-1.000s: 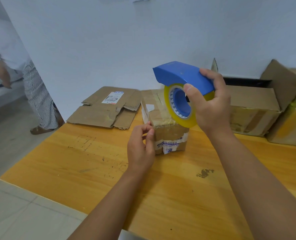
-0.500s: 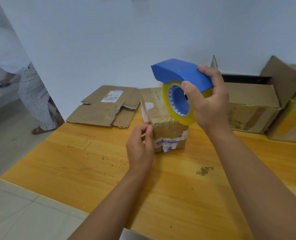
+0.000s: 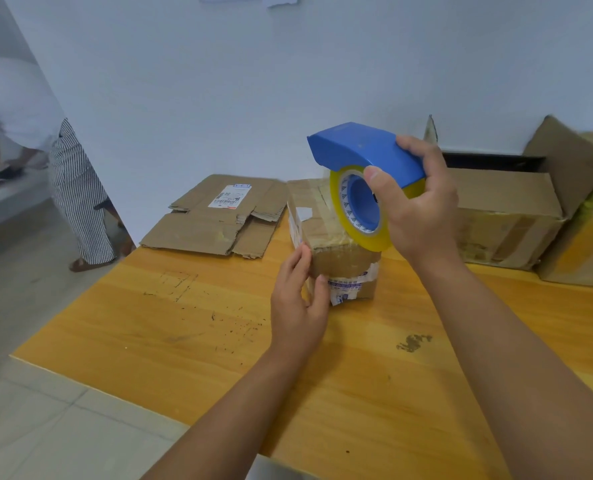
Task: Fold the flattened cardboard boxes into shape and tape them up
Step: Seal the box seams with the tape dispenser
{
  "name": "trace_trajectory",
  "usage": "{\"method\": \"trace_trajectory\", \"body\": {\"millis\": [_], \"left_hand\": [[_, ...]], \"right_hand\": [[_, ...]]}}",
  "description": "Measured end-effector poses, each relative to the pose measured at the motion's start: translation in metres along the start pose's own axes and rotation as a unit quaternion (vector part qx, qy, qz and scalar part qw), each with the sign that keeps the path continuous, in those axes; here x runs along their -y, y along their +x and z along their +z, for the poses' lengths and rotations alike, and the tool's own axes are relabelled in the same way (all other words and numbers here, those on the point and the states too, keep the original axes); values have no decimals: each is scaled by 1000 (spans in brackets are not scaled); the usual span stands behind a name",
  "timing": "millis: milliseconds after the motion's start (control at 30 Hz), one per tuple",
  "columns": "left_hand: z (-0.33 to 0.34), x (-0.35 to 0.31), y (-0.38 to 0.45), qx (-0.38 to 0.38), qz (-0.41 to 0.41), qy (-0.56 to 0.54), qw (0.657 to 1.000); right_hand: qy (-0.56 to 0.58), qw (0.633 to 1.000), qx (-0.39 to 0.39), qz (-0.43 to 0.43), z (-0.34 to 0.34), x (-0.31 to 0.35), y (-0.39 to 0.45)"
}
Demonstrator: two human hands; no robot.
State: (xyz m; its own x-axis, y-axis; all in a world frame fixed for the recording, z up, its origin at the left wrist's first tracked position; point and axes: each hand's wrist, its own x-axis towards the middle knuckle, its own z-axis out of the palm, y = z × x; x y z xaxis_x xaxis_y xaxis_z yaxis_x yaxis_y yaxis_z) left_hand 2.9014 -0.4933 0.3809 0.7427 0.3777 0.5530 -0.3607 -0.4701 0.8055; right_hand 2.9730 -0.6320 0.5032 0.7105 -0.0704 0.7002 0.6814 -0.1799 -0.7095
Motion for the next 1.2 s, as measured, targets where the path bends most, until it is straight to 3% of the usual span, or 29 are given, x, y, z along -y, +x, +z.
{"method": "trace_trajectory", "body": {"millis": [167, 267, 367, 500, 600, 800, 1000, 1200], "left_hand": [[-4, -6, 19, 18, 35, 74, 996], [-2, -8, 35, -8, 97, 137, 986], [-2, -12, 44, 6, 176, 187, 967], [-9, -20, 49, 54, 219, 309, 924], [-9, -29, 53, 92, 211, 376, 898], [-7, -41, 62, 148, 164, 323, 920], [-8, -41, 69, 193, 140, 404, 883], [16, -51, 56, 116, 138, 456, 871]], "right_hand": [[-7, 1000, 5, 3, -2, 2, -2], [-13, 1000, 2, 6, -4, 4, -4], [-12, 1000, -3, 9, -6, 5, -5], [10, 999, -47, -1, -9, 6, -9], [31, 997, -75, -6, -15, 8, -11], [16, 997, -82, 3, -33, 9, -10], [2, 997, -81, 8, -40, 9, -9], [10, 997, -81, 6, -42, 11, -12]]}}
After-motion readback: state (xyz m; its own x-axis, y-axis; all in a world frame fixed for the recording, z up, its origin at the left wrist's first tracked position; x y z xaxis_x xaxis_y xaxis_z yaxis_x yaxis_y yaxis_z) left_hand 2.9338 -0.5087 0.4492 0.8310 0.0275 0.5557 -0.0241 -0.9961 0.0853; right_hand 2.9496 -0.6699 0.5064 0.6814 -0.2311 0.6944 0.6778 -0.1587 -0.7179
